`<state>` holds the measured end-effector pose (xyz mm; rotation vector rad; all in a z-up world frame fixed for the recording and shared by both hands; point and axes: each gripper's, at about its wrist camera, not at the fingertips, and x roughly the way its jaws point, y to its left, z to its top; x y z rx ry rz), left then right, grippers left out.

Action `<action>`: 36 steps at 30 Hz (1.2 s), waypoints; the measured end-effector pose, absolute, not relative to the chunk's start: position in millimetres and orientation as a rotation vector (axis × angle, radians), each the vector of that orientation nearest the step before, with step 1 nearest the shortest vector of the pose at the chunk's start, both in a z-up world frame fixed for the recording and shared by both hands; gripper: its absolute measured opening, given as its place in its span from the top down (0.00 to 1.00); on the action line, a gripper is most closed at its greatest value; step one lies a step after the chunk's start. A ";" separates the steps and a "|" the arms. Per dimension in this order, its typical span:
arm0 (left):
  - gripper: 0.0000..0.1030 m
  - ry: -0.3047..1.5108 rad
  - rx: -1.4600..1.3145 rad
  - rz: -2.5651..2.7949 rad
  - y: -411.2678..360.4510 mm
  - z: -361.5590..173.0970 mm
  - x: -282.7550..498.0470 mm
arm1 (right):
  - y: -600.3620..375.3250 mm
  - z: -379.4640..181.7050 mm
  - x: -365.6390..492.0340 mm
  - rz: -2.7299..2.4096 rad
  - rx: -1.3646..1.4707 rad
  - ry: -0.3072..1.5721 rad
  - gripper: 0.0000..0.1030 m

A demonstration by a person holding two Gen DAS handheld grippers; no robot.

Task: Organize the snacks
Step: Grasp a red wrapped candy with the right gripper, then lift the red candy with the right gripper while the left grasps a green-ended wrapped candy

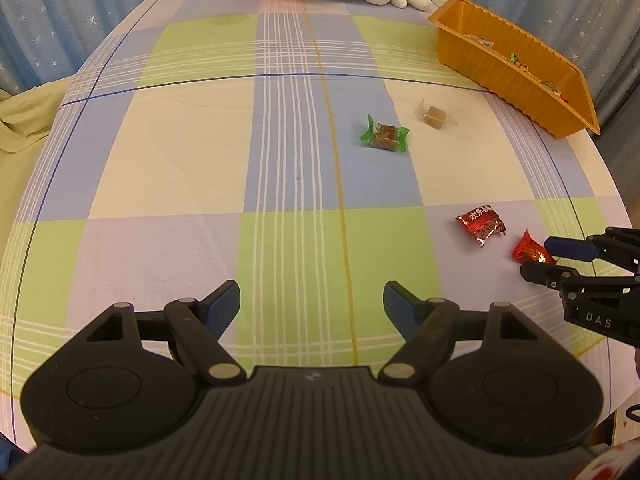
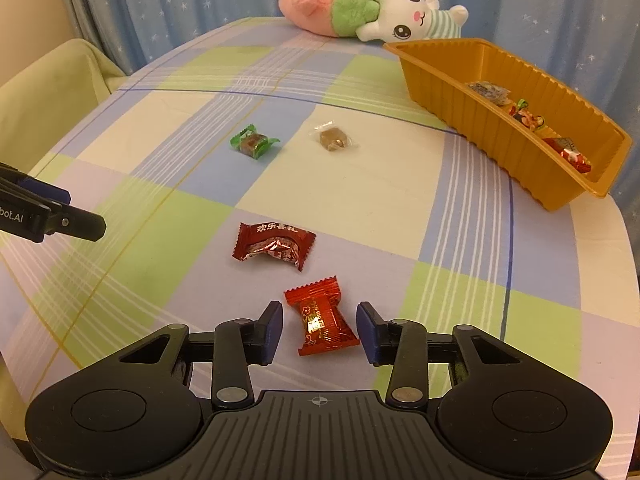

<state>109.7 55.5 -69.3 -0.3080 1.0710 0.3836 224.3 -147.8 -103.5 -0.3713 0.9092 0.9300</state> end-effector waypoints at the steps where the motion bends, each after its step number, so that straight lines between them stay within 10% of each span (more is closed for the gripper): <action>1: 0.25 1.070 -0.306 0.383 55.7 -69.3 110.1 | -147.4 -104.2 224.2 0.930 -0.373 0.913 0.63; 36: 0.29 0.991 -0.129 0.198 51.1 -86.8 210.7 | -196.5 -102.8 272.6 0.664 -0.158 0.985 0.78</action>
